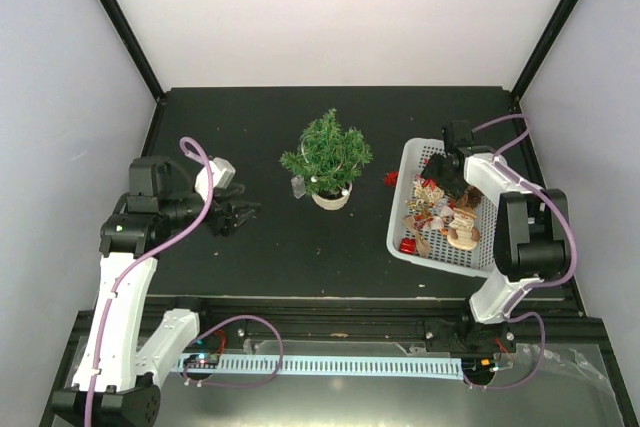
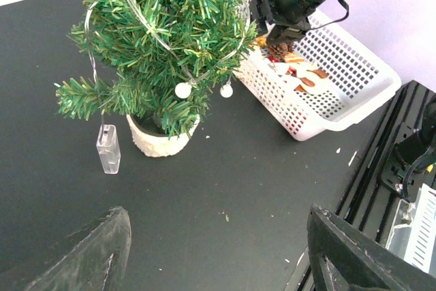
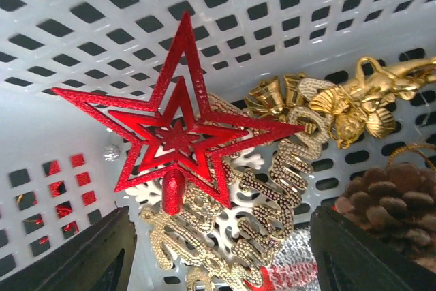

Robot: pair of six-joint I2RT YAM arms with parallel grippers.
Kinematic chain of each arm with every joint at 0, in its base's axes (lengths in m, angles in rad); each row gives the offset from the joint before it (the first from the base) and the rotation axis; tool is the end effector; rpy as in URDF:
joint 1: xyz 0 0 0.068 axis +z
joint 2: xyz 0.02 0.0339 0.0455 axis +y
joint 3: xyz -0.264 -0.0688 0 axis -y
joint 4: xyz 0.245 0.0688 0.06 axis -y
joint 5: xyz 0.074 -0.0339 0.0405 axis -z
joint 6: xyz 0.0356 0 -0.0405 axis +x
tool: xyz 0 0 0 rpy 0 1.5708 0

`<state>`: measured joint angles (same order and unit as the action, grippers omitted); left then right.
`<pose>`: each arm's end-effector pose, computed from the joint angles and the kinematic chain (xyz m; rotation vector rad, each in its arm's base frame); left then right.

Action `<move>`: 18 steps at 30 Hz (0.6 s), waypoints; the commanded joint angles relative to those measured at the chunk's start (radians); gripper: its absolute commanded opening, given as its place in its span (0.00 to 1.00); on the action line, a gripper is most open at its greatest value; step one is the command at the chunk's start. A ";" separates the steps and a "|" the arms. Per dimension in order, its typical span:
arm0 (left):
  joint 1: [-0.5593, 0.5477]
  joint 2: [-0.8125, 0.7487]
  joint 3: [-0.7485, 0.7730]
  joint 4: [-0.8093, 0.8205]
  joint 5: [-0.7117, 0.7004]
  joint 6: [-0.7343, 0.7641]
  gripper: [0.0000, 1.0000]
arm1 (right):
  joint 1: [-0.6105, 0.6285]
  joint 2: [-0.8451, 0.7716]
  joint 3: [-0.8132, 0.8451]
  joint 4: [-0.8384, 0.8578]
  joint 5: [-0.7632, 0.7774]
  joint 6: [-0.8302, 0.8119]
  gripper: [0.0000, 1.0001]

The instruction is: Decorate the small christmas tree

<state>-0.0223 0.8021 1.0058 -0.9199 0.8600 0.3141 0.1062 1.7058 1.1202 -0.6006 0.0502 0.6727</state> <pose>0.1370 -0.0300 0.3478 0.7712 1.9647 -0.8007 0.3323 0.0336 0.1881 0.7853 2.6497 0.1401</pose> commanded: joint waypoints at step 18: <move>-0.006 0.013 0.022 -0.043 0.094 0.085 0.73 | -0.197 -0.073 -0.259 0.533 -0.439 -0.118 0.75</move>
<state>-0.0219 0.8204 1.0058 -0.9386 0.9131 0.3668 -0.0860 1.6100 0.8707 -0.1616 -0.3229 0.5774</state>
